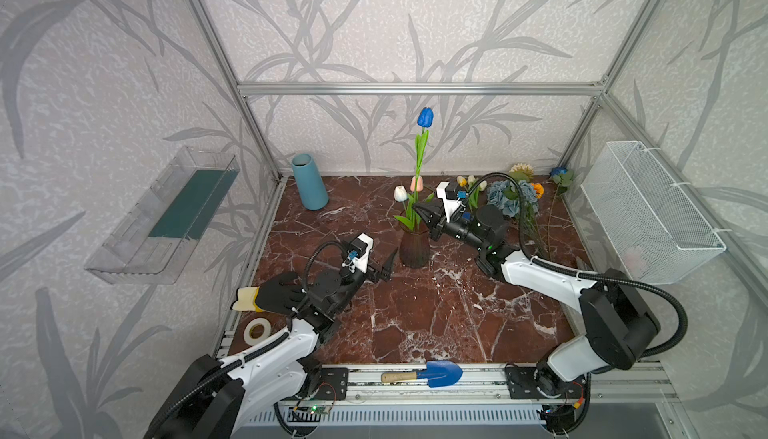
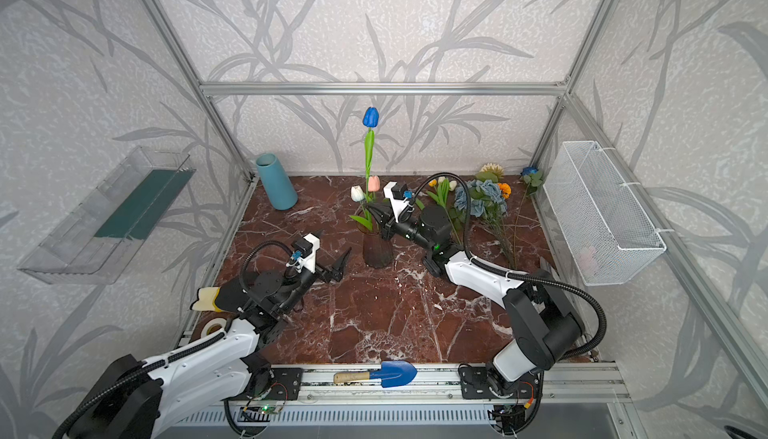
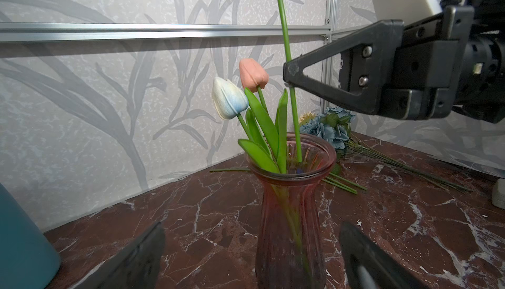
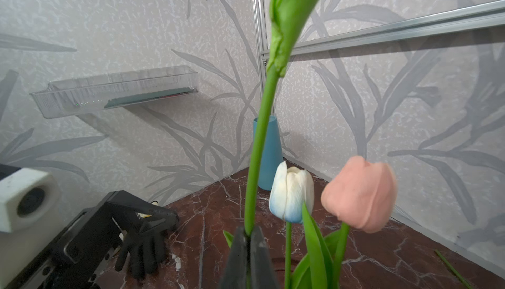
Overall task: Arrange flowers in a vase
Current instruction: Place the flower in the vase.
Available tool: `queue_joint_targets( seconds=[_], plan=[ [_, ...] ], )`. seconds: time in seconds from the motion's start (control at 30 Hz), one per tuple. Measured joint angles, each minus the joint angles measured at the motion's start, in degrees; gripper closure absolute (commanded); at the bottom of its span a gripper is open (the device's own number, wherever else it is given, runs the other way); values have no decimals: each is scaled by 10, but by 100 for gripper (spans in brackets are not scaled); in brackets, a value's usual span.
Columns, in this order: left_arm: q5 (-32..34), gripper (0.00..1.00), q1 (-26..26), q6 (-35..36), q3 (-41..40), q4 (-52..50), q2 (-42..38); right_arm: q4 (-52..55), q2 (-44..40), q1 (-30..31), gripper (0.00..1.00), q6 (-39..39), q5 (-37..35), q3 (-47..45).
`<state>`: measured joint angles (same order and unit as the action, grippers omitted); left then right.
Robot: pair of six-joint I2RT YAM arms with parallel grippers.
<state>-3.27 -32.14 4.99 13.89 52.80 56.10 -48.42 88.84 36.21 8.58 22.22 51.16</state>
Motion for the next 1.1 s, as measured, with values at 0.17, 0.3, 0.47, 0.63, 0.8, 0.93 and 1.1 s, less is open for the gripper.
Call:
queue_joint_targets(
  seconds=[0.17,0.3,0.47,0.63,0.8,0.93,1.1],
  plan=[
    [0,1,0,0,0,5,7,8,0,10,100,-46,-25,-10],
    [0,1,0,0,0,9,9,7,0,10,100,-67,-45,-23],
    [0,1,0,0,-1,9,9,10,0,10,100,-88,-64,-36],
    [0,1,0,0,-1,9,9,15,0,10,94,-107,-72,-36],
    [0,1,0,0,-2,9,9,21,-1,10,76,-120,-76,-45],
    [0,1,0,0,-7,9,9,28,-6,10,71,-127,-83,-52],
    [2,1,0,0,-11,8,7,38,-18,10,69,-132,-92,-60]
  ],
)
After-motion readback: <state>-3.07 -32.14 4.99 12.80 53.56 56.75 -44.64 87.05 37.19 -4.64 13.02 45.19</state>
